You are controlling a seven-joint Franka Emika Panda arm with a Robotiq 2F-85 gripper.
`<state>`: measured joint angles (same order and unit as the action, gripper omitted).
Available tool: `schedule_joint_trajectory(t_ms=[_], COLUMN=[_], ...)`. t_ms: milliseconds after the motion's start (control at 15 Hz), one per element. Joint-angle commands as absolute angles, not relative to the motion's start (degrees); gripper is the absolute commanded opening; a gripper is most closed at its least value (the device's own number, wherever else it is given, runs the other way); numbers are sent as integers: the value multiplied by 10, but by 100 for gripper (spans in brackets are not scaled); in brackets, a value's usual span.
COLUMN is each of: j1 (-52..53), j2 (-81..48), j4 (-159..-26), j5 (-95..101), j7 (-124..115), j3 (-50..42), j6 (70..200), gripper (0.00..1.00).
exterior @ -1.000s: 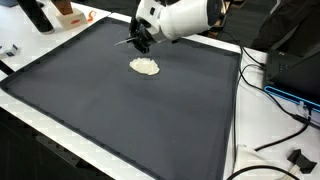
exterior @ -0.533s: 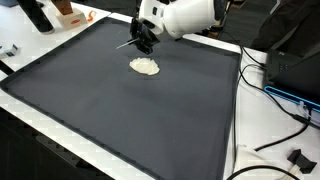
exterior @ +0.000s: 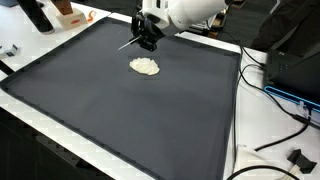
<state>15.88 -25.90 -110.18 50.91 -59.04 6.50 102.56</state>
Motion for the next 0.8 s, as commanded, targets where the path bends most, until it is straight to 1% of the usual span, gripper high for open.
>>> schedule_joint_trajectory(t_ms=[0,733], j1=[152,125], j2=[-215,-114], j4=[-1149,-1229], j5=[521,460], j7=[-558,-425], j3=[71,82], j6=[1063,1235], gripper=[1,1])
